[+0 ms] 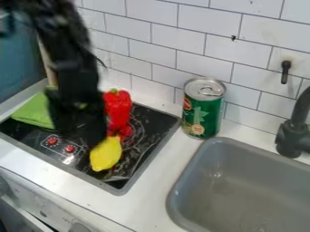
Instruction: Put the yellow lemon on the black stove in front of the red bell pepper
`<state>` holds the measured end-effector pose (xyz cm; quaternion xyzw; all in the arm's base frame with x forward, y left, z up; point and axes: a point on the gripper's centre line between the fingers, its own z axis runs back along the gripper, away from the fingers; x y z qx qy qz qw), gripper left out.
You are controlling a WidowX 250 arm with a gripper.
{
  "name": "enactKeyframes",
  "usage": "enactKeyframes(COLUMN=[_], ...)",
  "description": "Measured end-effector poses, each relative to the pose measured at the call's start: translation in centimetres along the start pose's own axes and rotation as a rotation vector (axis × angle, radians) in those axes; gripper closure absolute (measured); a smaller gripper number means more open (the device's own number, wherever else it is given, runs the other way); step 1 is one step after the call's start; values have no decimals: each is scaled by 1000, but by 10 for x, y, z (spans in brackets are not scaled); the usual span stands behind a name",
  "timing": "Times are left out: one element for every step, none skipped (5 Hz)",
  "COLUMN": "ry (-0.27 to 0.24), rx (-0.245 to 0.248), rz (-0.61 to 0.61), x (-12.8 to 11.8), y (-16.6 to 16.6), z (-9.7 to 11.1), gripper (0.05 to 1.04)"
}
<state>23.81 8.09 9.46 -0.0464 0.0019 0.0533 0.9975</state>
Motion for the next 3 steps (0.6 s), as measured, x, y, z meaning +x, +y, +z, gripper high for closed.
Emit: enactKeyframes(ry=[-46, -54, 2], rx=[-29, 5, 42], rz=[57, 119, 111], x=[-22, -33, -31], y=[27, 58, 77], z=[29, 41, 31], gripper=[81, 81, 81])
